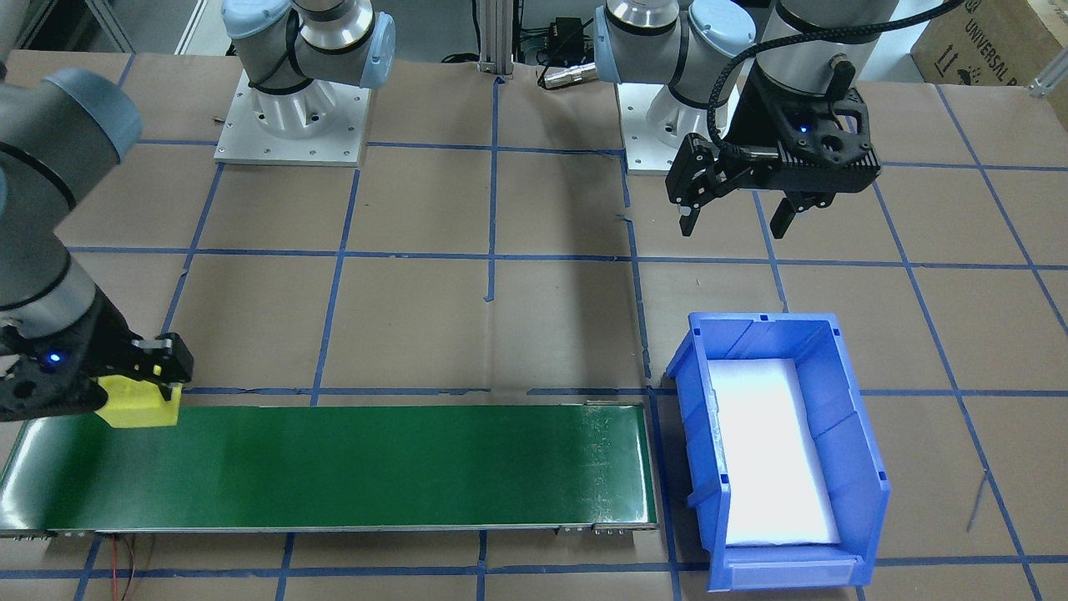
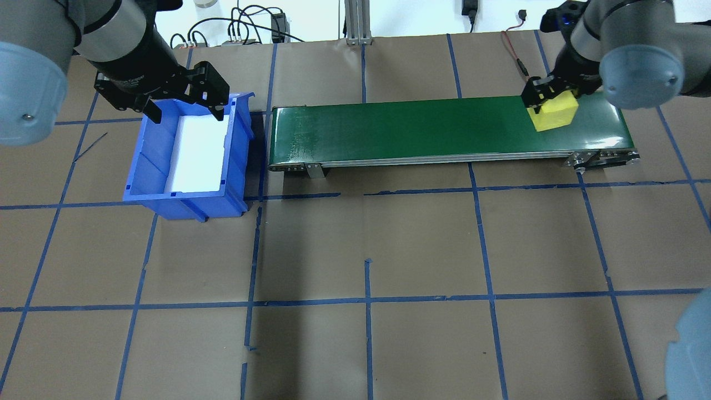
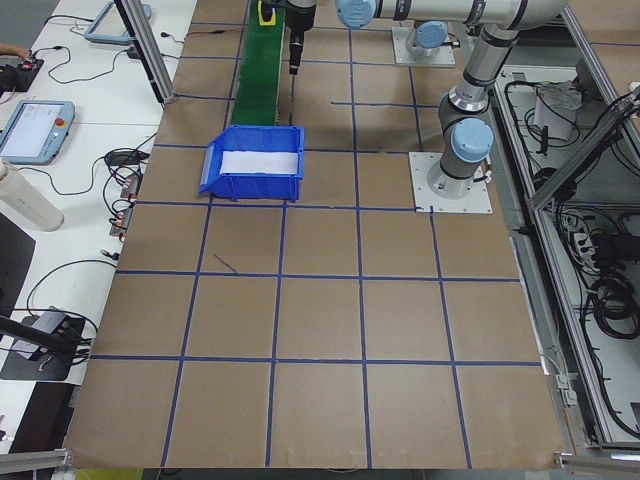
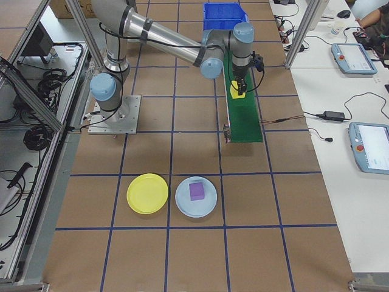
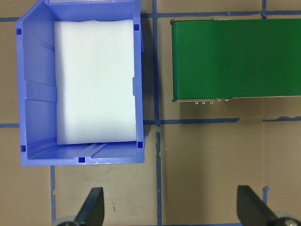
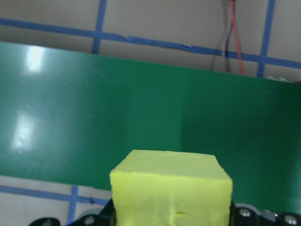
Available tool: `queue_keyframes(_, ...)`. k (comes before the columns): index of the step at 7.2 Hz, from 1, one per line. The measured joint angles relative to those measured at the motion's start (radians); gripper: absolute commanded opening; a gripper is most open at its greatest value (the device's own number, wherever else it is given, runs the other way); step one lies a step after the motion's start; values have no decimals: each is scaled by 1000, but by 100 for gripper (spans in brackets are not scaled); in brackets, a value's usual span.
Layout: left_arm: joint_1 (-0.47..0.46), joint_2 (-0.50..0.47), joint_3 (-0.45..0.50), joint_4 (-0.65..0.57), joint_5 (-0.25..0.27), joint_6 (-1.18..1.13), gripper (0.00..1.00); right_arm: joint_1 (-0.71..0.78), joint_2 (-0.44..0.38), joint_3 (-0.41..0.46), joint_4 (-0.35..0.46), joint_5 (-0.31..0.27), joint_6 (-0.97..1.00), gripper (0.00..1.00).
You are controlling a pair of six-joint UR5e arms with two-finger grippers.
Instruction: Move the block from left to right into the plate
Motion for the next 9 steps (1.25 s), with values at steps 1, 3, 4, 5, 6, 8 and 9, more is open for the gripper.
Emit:
queue_keyframes(1, 0, 0, 0, 0, 0, 0, 100, -88, -47, 38, 31, -22, -107, 47)
queue_keyframes(3, 0, 0, 0, -1, 0, 0, 100, -329, -87, 78, 53, -44, -405, 47)
queue_keyframes(4, 0, 0, 1, 0, 0, 0, 100, -437, -92, 83, 55, -44, -539, 46)
queue_keyframes(5, 0, 0, 1, 0, 0, 0, 100, -537, -93, 91, 57, -39, -649, 44)
queue_keyframes(6, 0, 0, 1, 0, 0, 0, 100, -635, -94, 118, 54, -25, -744, 43)
queue_keyframes(8, 0, 0, 0, 0, 0, 0, 100, -834, -94, 220, 43, 22, -888, 42)
queue_keyframes(9, 0, 0, 0, 0, 0, 0, 100, -937, -94, 276, 32, 40, -953, 43)
